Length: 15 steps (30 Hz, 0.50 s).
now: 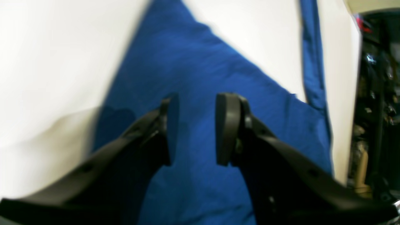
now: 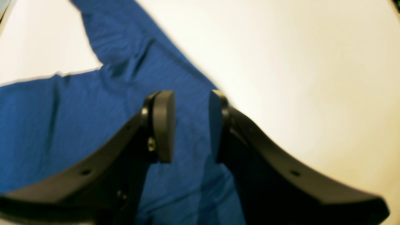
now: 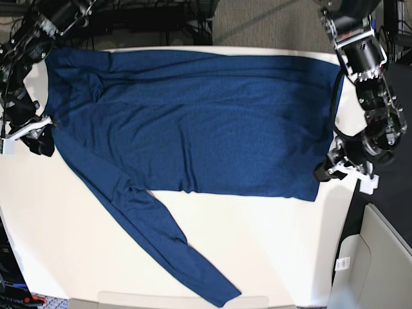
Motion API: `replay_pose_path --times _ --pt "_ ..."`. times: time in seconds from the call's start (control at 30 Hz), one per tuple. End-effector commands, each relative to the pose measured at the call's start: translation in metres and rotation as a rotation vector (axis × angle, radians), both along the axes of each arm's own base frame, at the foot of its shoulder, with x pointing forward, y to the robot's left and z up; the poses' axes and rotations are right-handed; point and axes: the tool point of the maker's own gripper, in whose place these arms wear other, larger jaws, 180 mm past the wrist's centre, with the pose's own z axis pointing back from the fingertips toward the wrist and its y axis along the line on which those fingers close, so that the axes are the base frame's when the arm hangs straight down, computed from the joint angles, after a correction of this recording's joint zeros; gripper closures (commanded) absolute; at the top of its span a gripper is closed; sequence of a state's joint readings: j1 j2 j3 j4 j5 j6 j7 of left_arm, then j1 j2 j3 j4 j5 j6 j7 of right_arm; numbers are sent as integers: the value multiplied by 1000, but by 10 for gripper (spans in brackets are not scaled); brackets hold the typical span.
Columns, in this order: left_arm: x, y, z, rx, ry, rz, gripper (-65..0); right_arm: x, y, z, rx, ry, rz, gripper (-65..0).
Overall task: Fold the T-shirt properly
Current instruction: 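Move both grippers along the shirt sides and grasp the side edges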
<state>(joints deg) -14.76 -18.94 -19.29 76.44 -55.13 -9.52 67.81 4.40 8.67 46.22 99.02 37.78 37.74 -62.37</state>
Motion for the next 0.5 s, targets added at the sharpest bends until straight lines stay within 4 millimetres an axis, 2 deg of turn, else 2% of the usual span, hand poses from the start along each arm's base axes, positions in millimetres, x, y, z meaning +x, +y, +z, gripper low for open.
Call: replay_pose_path --times 0.0,0.2,0.47 --pt "16 4 18 6 -63 9 -196 11 -7 17 -12 -56 0 -190" --pt "50 -9 12 9 -115 38 -196 40 -22 12 69 -58 -16 -190" --pt "74 11 -9 201 -175 126 -198 75 -19 3 208 -63 -17 -190"
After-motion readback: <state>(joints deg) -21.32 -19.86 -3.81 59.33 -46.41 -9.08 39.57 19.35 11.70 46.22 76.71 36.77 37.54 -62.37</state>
